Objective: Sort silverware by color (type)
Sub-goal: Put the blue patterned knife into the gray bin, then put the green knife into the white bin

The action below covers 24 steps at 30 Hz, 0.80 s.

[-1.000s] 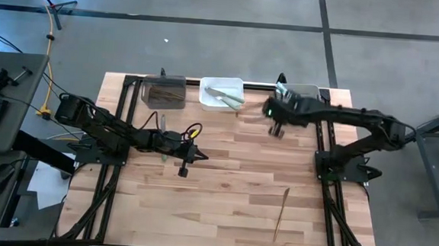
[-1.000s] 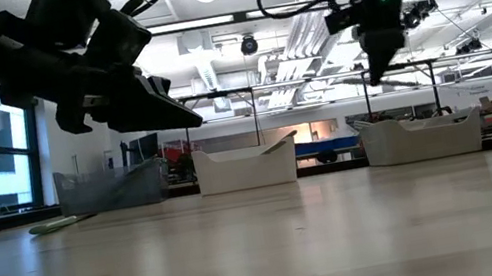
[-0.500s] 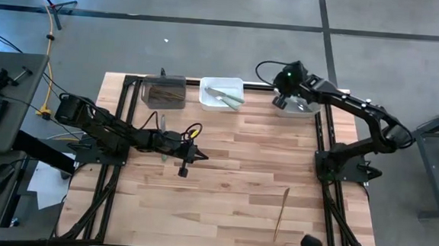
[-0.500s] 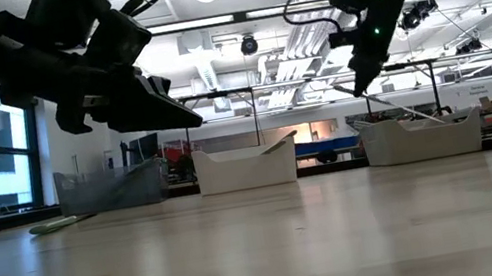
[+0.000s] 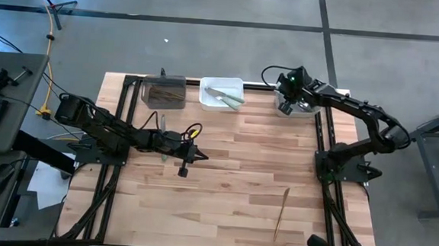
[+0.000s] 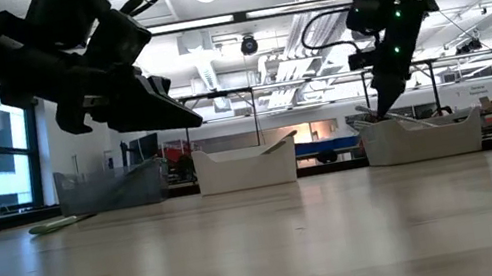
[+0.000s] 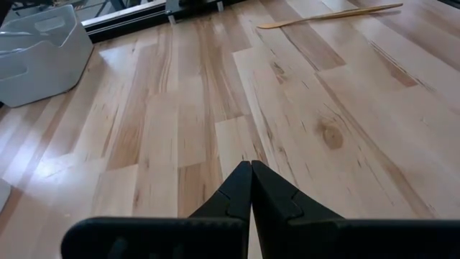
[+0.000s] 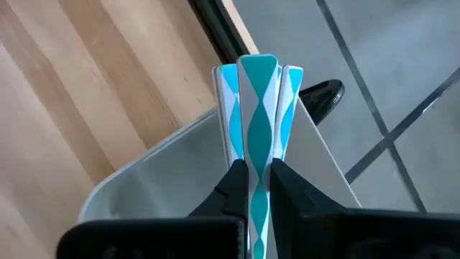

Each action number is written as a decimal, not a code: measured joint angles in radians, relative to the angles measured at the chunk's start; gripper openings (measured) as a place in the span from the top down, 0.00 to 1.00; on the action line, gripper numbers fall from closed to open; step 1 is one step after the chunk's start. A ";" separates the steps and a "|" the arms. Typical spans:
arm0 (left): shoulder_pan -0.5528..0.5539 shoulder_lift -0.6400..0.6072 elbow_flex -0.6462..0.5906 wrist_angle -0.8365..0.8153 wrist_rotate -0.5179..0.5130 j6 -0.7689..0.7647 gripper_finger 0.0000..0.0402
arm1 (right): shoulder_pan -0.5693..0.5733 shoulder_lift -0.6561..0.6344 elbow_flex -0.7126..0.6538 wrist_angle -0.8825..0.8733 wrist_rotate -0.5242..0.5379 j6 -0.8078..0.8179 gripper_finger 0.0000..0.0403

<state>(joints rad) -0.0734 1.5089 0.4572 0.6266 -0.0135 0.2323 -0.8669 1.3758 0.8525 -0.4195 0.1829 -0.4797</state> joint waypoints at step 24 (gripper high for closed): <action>0.000 0.000 0.000 0.000 0.000 -0.003 1.00 | 0.174 -0.128 -0.016 -0.118 0.116 0.125 0.74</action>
<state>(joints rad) -0.0734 1.5089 0.4572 0.6262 -0.0135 0.2295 -0.6931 1.2476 0.8364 -0.5370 0.2993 -0.3546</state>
